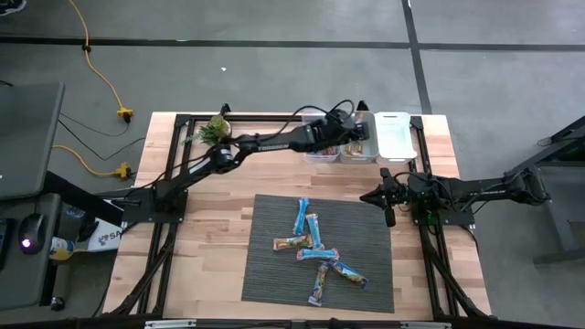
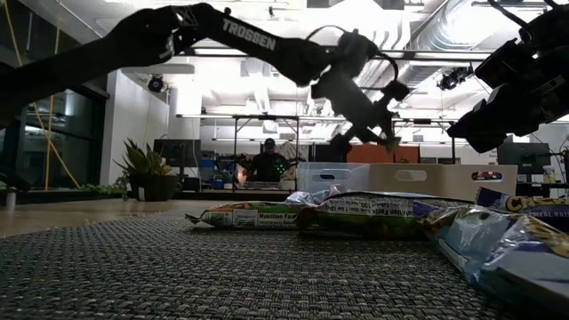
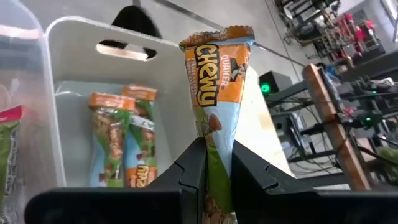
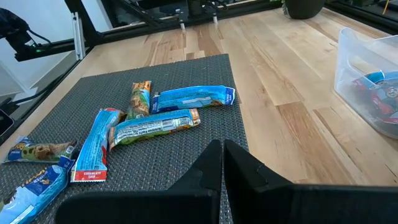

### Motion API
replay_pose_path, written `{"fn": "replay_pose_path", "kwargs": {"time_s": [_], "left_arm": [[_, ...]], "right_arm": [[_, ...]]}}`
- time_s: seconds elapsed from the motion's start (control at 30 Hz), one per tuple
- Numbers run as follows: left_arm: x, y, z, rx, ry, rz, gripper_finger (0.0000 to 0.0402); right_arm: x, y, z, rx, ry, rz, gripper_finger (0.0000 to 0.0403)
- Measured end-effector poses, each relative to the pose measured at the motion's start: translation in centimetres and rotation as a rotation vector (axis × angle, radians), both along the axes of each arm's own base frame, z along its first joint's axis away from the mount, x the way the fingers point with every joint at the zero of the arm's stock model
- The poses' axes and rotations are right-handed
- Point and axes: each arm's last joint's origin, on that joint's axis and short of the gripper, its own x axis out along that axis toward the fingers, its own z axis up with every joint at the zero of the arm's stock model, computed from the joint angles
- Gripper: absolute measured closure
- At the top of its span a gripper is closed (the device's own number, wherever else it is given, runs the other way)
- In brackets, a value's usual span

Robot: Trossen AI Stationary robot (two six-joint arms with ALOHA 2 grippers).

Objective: Pick and place Granola Bars by type
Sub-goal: Put the orange granola bar into the gray bin

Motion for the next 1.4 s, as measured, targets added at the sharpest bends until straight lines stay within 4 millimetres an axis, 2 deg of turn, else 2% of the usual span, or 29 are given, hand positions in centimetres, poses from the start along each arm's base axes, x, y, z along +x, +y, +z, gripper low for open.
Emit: {"fn": "replay_pose_path", "kwargs": {"time_s": [0.1, 0.3, 0.77, 1.13, 1.4], "left_arm": [[0.1, 0.1, -0.8, -0.002, 0.015, 0.007, 0.0353], [0.0, 0.2, -0.8, 0.02, 0.028, 0.058, 0.0353], [-0.2, 0.0, -1.4, -0.007, 0.095, 0.019, 0.0352], [-0.2, 0.0, -1.3, 0.007, 0.098, 0.005, 0.0289], [0.2, 0.0, -0.7, 0.021, 0.033, -0.061, 0.0283]], "right_arm": [[0.0, 0.0, 0.0, 0.0, 0.0, 0.0, 0.0402], [0.0, 0.0, 0.0, 0.0, 0.0, 0.0, 0.0402], [0.0, 0.0, 0.0, 0.0, 0.0, 0.0, 0.0402], [0.0, 0.0, 0.0, 0.0, 0.001, 0.0, 0.0402], [0.0, 0.0, 0.0, 0.0, 0.001, 0.0, 0.0402]]}}
